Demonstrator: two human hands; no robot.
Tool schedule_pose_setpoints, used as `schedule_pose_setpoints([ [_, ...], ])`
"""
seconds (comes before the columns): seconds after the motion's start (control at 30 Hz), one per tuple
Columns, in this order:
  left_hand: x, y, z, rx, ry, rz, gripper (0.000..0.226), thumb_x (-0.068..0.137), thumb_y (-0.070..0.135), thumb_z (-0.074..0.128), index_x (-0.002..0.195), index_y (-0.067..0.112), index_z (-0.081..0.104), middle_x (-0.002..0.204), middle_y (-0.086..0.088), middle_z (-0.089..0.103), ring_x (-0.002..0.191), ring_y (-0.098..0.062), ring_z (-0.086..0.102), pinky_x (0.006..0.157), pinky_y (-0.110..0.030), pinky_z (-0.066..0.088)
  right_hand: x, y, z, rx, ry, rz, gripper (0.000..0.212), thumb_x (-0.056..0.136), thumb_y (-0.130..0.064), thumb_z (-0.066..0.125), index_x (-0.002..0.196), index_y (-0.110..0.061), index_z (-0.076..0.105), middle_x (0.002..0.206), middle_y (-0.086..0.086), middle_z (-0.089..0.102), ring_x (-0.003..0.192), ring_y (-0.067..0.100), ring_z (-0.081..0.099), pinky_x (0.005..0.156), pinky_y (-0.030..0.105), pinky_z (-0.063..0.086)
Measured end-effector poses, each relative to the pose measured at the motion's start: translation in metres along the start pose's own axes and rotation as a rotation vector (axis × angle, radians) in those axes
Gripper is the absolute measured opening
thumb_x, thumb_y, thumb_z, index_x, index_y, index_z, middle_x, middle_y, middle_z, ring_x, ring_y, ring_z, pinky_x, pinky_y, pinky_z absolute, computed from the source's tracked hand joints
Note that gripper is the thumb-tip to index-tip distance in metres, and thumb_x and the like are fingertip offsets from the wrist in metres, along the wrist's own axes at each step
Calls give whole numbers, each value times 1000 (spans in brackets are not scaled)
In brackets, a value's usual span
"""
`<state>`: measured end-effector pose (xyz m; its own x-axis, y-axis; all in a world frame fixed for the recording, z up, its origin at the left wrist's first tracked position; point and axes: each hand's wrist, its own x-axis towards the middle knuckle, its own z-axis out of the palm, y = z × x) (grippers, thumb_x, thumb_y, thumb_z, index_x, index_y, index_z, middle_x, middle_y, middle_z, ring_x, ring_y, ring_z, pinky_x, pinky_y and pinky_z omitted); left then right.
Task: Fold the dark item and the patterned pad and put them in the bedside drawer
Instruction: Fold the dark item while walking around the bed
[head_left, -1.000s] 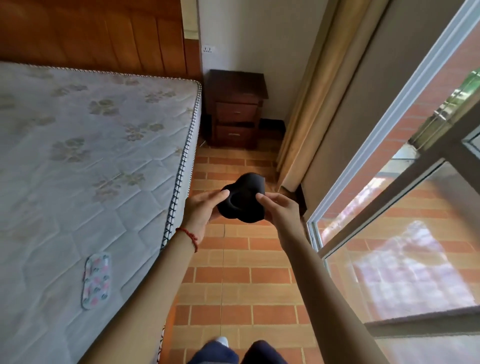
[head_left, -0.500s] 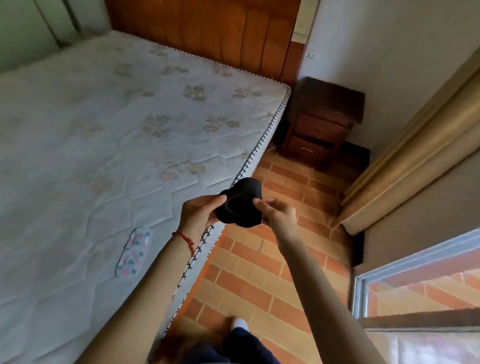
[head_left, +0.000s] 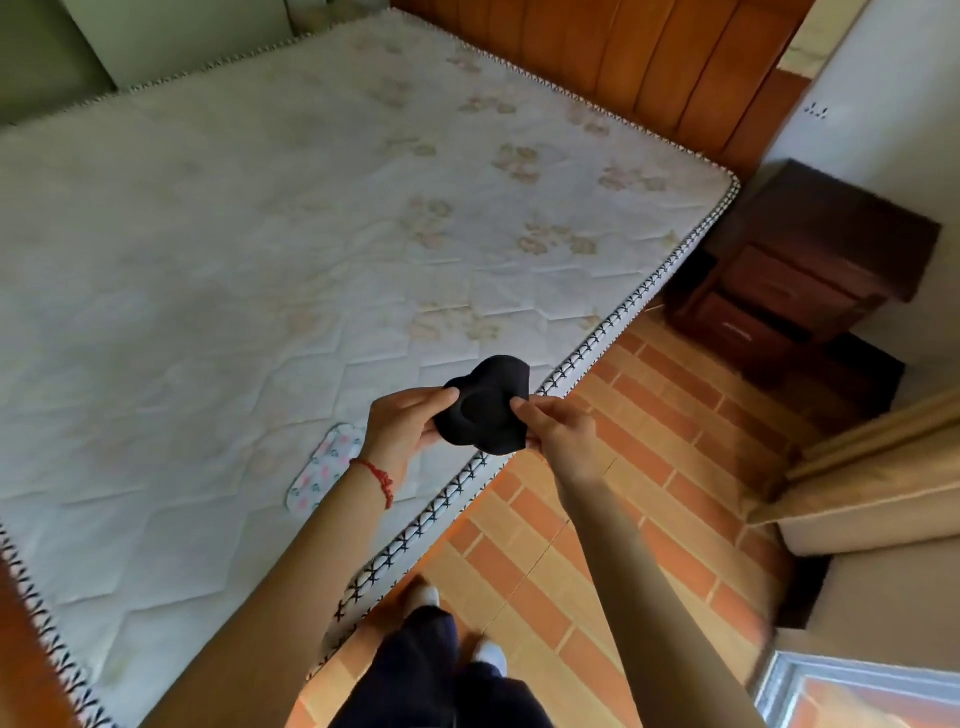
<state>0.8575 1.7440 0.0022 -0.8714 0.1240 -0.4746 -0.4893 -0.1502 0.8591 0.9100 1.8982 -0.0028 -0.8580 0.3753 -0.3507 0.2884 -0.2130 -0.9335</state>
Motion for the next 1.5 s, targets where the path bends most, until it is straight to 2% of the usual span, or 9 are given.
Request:
schedule_pose_setpoints([
  [0.2, 41, 16, -21, 0, 1, -24, 4, 81, 9, 65, 84, 9, 68, 82, -9, 69, 71, -15, 70, 55, -19, 54, 39, 2, 36, -12, 9, 60, 18, 82, -10, 67, 92, 5, 65, 74, 12, 64, 63, 19, 61, 56, 23, 49],
  [0.33, 73, 27, -41, 0, 23, -49, 3, 80, 9, 66, 82, 10, 68, 85, -9, 69, 82, -21, 67, 66, -23, 58, 64, 7, 68, -20, 37, 97, 13, 83, -8, 66, 90, 2, 65, 65, 4, 60, 48, 3, 57, 47, 14, 44],
  [0.4, 88, 31, -50, 0, 25, -76, 2, 80, 9, 66, 82, 9, 68, 85, -11, 68, 83, -23, 67, 72, -27, 58, 74, 10, 81, -9, 42, 115, 14, 83, -9, 66, 92, 2, 65, 67, 4, 62, 54, 6, 60, 49, 16, 46],
  [0.6, 125, 33, -63, 17, 26, -130, 3, 82, 11, 65, 81, 11, 67, 81, -7, 68, 77, -17, 67, 60, -19, 56, 106, 25, 102, -29, 74, 154, 13, 82, -11, 68, 92, -2, 66, 89, 18, 68, 80, 29, 65, 73, 37, 54],
  [0.73, 148, 27, -66, 19, 34, -158, 7, 82, 11, 65, 88, 8, 67, 85, -8, 68, 81, -19, 66, 65, -20, 57, 125, 32, 107, -33, 68, 167, 11, 82, -10, 66, 91, -3, 66, 86, 15, 67, 77, 26, 65, 65, 27, 54],
  [1.0, 198, -15, -73, 44, 86, -214, 19, 82, 11, 65, 98, 2, 66, 91, -14, 68, 86, -24, 67, 67, -22, 58, 171, 72, 105, -80, 22, 204, 5, 83, -5, 65, 85, 0, 65, 74, 10, 64, 60, 8, 64, 51, 16, 48],
  [1.2, 241, -65, -82, 87, 132, -281, 21, 80, 12, 67, 100, 3, 66, 101, -20, 67, 94, -29, 65, 68, -21, 57, 210, 129, 104, -158, 35, 274, 6, 81, -10, 68, 77, -13, 66, 88, 18, 67, 77, 24, 64, 65, 26, 50],
  [1.3, 259, -88, -88, 104, 157, -301, 22, 80, 11, 67, 100, 2, 67, 102, -22, 67, 94, -31, 65, 68, -23, 58, 224, 154, 104, -165, 22, 319, 2, 82, -9, 67, 83, -8, 66, 93, 24, 68, 85, 30, 66, 76, 39, 52],
  [1.5, 288, -121, -101, 141, 206, -325, 15, 78, 12, 69, 92, 7, 68, 100, -20, 67, 93, -30, 66, 74, -28, 57, 245, 189, 108, -168, 8, 366, 5, 82, -8, 66, 88, -8, 65, 83, 12, 69, 78, 25, 66, 70, 29, 53],
])
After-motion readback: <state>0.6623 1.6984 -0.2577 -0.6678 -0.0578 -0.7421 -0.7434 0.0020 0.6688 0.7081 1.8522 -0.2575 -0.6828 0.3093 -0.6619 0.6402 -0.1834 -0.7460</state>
